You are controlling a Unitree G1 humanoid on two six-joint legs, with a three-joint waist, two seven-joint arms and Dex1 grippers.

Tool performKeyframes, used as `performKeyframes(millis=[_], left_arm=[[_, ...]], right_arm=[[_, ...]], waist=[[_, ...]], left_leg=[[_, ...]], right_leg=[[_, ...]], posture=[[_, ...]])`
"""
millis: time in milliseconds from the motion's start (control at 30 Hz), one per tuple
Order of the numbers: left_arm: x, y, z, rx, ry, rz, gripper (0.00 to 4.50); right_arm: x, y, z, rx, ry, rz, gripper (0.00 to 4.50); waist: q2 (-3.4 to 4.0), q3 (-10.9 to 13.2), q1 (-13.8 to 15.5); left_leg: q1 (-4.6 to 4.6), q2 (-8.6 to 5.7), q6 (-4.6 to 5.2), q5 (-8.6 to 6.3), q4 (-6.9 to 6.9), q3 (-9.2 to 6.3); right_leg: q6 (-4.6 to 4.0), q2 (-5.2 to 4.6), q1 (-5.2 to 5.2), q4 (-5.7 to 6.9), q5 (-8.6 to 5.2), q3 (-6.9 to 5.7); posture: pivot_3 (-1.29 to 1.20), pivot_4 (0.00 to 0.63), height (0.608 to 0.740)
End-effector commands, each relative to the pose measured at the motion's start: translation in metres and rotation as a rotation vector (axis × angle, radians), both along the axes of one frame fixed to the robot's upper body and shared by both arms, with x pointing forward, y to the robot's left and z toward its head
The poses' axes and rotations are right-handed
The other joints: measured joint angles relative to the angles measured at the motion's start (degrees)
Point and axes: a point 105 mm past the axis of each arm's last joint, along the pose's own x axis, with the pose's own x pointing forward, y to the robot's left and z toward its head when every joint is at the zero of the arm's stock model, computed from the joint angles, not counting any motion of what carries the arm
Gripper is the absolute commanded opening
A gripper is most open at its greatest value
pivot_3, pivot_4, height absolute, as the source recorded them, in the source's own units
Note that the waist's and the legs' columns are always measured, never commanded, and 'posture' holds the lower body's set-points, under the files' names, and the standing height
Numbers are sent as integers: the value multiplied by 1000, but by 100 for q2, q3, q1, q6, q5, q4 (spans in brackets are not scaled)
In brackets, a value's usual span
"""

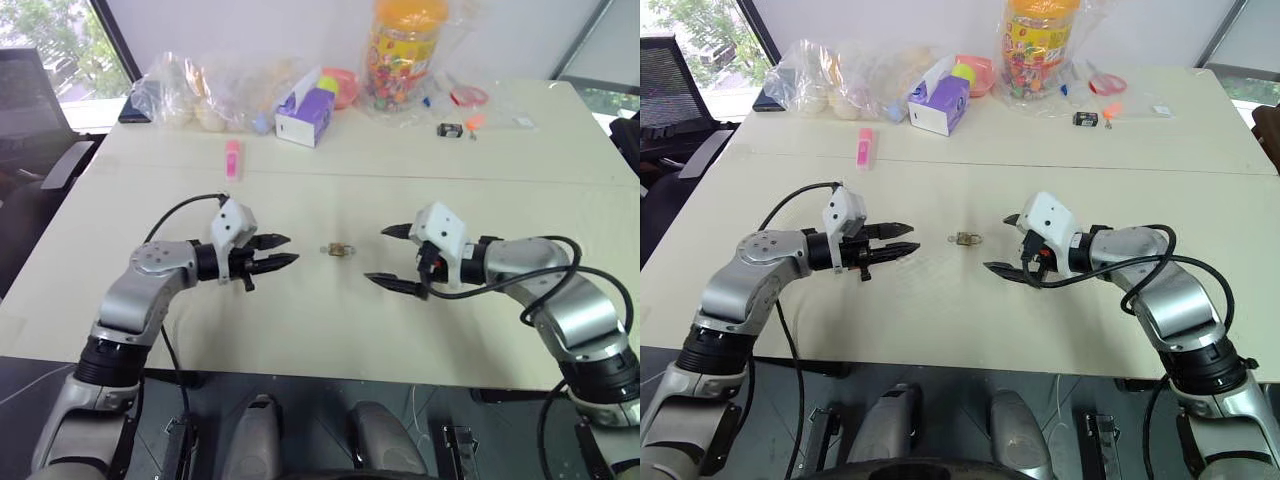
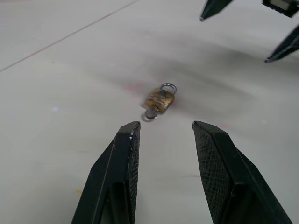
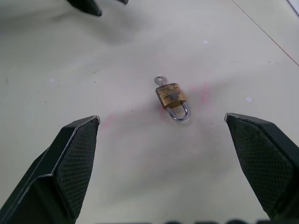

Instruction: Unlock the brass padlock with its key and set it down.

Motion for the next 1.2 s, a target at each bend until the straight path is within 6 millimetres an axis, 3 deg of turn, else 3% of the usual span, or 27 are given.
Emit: performKeyframes(millis=[33, 400, 867, 967, 1133, 1167, 1200], left_arm=[[-3, 0, 0, 46, -43, -24, 1806], [2, -6, -1, 41, -59, -11, 1806], [2, -6, -5, 47, -62, 8, 1806], [3, -5, -5, 46, -63, 15, 1750], [4, -4, -5, 43, -59, 20, 1750], [5, -4, -5, 41, -58, 21, 1750], [6, -4, -4, 36, -56, 22, 1750]], right_arm=[[9, 9, -1, -7, -8, 43, 4500], [52, 33, -12, -2, 30, 52, 4500], [62, 48, -49, -53, 98, 82, 4500], [61, 52, -53, -56, 101, 92, 3634], [56, 56, -58, -57, 111, 101, 980], [56, 56, -59, -59, 112, 101, 691], [55, 55, -59, -65, 105, 103, 705]], waist=[[0, 0, -2], [0, 0, 9], [1, 0, -27], [1, 0, -32], [1, 0, -18], [1, 0, -16], [1, -1, -15]], left_leg=[[0, 0, 0, 0, -1, 0], [-1, -1, 0, 0, 0, 1], [5, 2, 0, 0, 1, 0], [6, 2, 0, 0, 1, 0], [7, 2, 0, 0, 3, 0], [7, 2, -1, 0, 3, 0], [7, 2, 0, 0, 3, 0]], right_leg=[[0, 0, 0, 0, 0, 0], [0, -2, -2, 1, 0, 0], [0, 1, -3, 11, 0, 0], [0, 1, -2, 11, 0, 0], [0, 1, -1, 13, 0, 0], [0, 1, -1, 13, 0, 0], [0, 1, -1, 13, 0, 0]], posture=[[0, 150, 740], [0, 150, 740], [0, 150, 740], [0, 150, 740], [0, 150, 740], [0, 150, 740], [0, 150, 740]])
